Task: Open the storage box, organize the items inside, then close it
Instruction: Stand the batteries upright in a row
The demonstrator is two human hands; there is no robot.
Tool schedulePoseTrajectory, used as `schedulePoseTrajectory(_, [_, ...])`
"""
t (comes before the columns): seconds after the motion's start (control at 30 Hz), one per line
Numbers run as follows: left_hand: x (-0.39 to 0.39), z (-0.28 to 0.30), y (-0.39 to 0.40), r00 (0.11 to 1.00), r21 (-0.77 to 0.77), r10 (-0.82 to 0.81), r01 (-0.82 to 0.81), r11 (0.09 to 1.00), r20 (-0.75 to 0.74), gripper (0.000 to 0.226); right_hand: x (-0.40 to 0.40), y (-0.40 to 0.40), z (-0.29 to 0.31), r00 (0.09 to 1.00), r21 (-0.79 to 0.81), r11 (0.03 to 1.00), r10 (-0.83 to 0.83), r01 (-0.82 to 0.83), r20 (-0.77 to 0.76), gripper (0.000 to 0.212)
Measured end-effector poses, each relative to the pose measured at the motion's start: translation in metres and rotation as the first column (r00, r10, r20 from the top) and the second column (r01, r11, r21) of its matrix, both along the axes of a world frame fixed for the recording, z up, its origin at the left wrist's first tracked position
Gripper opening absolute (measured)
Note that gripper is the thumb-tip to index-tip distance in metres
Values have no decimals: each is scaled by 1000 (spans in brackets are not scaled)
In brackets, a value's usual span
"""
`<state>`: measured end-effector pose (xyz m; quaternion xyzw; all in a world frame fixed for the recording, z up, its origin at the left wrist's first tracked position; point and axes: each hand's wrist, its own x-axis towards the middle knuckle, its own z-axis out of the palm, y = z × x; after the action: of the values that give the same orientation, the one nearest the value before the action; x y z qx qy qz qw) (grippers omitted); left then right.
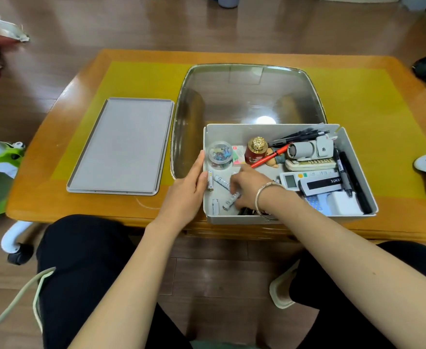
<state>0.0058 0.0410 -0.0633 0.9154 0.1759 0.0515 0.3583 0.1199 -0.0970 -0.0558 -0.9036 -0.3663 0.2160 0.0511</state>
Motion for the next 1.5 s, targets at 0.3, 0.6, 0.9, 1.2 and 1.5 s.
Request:
schedulePoseTrajectory(0.3, [1,-7,1,1000,52,26,-26,998,6,52,8,-5,4,996,99,993,62,-68,58,21])
schedulePoseTrajectory(0.6, [1,-6,0,1000,62,21,-21,998,-1,54,-8,14,-4,993,-160,980,114,-117,-28,40])
schedulePoseTrajectory(0.9, [1,-7,0,1000,87,26,-26,996,1,52,6,5,-3,1000,28,999,-19,18,15,38])
schedulePoseTrajectory(1.2, [-1,-5,0,999,73,36,-36,997,4,51,-3,37,-17,973,236,969,-21,76,-228,64])
schedulePoseTrajectory(1.5, [-1,-6,0,999,81,38,-39,996,10,52,-2,34,-17,960,174,983,-5,57,-281,40])
